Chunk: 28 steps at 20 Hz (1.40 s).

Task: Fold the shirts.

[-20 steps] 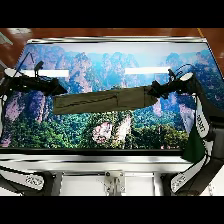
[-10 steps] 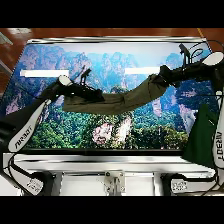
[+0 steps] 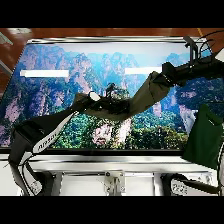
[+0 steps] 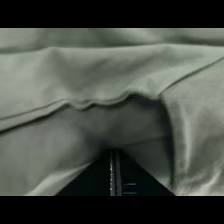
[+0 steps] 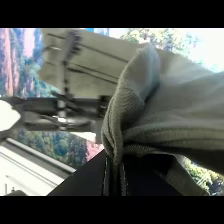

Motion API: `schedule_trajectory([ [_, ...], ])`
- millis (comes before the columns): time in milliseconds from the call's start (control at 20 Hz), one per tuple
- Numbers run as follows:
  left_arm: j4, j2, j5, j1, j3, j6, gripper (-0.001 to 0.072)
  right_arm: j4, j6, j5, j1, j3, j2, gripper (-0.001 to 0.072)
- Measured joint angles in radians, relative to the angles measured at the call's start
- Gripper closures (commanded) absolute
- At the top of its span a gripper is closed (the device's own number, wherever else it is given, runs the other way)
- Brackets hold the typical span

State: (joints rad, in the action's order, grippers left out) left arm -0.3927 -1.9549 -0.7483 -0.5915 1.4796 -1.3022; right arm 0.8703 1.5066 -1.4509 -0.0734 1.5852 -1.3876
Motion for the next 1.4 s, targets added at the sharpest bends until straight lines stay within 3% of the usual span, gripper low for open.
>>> schedule_trajectory([
  [200,0.019,0.021,0.008,0.069,0.005,0.012,0.0666,0.046,0.027,0.013,0.040,0.000,0.007,0.0648],
  [400,-0.116,0.164,-0.030,0.274,0.006,0.023,0.0666,0.087,0.043,0.117,0.163,0.000,-0.022,0.0648],
  [650,-0.298,0.421,-0.115,0.636,0.006,0.002,0.0665,0.085,0.047,0.365,0.400,0.000,-0.138,0.0648],
  [800,-0.336,0.546,-0.185,0.812,0.006,-0.004,0.0665,-0.001,0.050,0.562,0.535,0.000,-0.246,0.0646],
  [850,-0.343,0.580,-0.210,0.858,0.006,-0.005,0.0665,-0.045,0.050,0.634,0.576,0.000,-0.290,0.0605],
  [950,-0.350,0.631,-0.265,0.917,0.006,0.000,0.0665,-0.171,0.050,0.788,0.642,0.000,-0.372,0.0206],
  [1000,-0.354,0.649,-0.289,0.934,0.006,0.008,0.0665,-0.242,0.049,0.855,0.669,0.000,-0.407,0.0157],
  [1200,-0.360,0.682,-0.370,0.948,0.000,0.046,0.0665,-0.440,0.018,0.951,0.710,0.000,-0.488,0.0158],
  [1400,-0.362,0.687,-0.396,0.933,-0.019,0.073,0.0665,-0.405,0.009,0.753,0.641,0.000,-0.471,0.0158],
])
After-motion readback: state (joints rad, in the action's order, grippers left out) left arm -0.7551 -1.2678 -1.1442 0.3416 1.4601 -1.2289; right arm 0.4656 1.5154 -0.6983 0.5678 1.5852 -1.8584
